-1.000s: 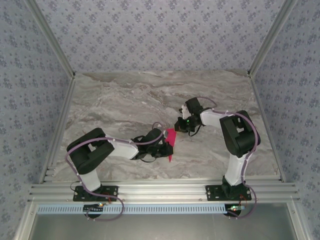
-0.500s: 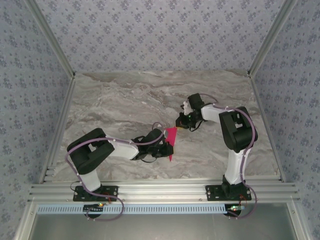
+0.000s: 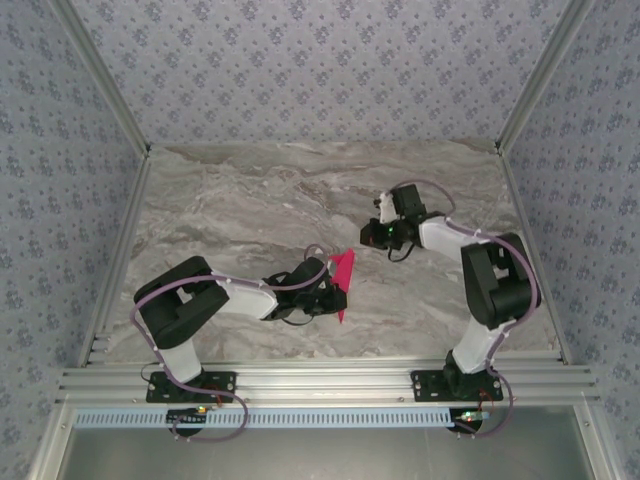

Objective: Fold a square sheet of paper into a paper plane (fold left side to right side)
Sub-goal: Fold the wing for the fifth time at the center of the table.

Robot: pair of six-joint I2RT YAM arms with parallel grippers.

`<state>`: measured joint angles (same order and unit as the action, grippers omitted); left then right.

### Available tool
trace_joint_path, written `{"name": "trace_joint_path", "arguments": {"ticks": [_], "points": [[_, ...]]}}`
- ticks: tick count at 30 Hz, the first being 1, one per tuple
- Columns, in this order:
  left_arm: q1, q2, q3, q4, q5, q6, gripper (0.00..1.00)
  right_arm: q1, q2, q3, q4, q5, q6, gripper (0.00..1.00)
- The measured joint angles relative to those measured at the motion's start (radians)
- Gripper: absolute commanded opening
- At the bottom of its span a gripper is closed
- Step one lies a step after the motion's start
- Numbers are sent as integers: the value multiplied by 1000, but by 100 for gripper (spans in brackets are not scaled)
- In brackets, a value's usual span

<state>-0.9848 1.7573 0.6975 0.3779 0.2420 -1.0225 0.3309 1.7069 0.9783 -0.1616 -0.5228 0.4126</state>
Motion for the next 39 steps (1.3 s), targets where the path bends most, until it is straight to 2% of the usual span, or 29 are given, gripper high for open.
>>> {"name": "trace_joint_path", "arguments": {"ticks": [4, 10, 16, 27, 39], "points": [[0, 0, 0, -1, 0, 0, 9, 79, -63, -79, 30, -20, 35, 8], [-1, -1, 2, -6, -2, 0, 10, 139, -19, -116, 61, -24, 71, 7], [-9, -13, 25, -64, -5, 11, 14, 150, 63, -115, 55, -2, 92, 8], [-20, -146, 103, -229, 10, 69, 19, 151, 68, -104, 35, 6, 93, 7], [-50, -89, 104, -227, 53, 50, 19, 156, 74, -89, 12, 11, 93, 7]]}}
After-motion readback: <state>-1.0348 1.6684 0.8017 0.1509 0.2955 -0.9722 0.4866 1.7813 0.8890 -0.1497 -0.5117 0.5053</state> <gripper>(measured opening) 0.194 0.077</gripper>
